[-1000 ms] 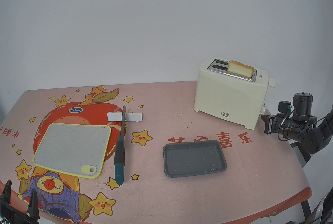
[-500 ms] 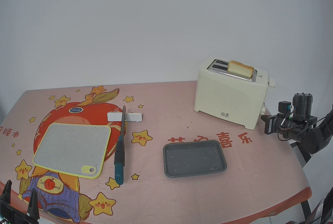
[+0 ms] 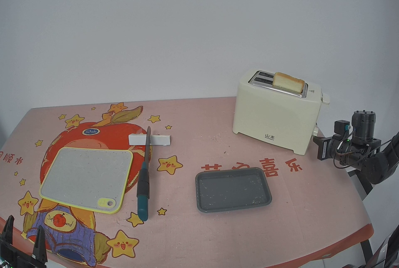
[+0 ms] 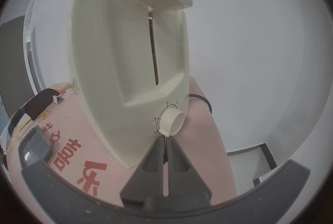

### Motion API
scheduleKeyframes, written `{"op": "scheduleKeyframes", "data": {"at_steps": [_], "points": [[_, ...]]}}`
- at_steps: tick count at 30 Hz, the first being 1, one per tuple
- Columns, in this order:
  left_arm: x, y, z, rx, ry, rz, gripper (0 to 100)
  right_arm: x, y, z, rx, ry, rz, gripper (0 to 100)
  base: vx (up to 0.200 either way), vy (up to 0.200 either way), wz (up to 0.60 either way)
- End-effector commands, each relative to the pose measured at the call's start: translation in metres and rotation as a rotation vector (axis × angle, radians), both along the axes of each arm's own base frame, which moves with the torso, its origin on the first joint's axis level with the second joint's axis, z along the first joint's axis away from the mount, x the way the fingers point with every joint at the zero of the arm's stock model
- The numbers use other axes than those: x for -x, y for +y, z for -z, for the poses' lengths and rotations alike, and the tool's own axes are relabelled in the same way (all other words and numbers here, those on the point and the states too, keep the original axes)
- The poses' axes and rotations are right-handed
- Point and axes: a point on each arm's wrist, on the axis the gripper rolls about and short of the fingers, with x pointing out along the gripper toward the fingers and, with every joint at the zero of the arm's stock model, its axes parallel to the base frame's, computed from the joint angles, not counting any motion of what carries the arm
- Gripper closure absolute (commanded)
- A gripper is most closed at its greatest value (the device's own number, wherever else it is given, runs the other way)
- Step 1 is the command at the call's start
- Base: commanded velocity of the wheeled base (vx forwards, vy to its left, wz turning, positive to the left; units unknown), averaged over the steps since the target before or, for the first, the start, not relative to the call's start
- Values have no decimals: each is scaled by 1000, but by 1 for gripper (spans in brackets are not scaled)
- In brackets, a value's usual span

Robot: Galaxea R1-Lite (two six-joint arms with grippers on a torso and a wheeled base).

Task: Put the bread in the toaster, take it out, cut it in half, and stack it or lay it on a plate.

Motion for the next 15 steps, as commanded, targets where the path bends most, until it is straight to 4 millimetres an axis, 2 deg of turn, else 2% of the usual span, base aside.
{"op": "scheduleKeyframes", "data": {"at_steps": [1, 6, 8, 9, 14, 15], "points": [[-1, 0, 5, 0, 11, 0, 0, 4, 3, 3, 6, 16, -10, 100, 0, 0, 0], [-1, 0, 5, 0, 10, 0, 0, 14, 8, 1, 11, 20, -28, 100, 0, 0, 0], [-1, 0, 5, 0, 10, 0, 0, 17, 7, -7, 6, -7, -27, 100, 0, 0, 0], [-1, 0, 5, 0, 11, 0, 0, 21, 7, -18, 3, -38, -28, 100, 0, 0, 0], [-1, 0, 5, 0, 10, 0, 0, 30, 7, -31, -2, -82, -30, 100, 0, 0, 0], [-1, 0, 5, 0, 10, 0, 0, 34, 6, -39, -3, -113, -30, 100, 0, 0, 0]]}}
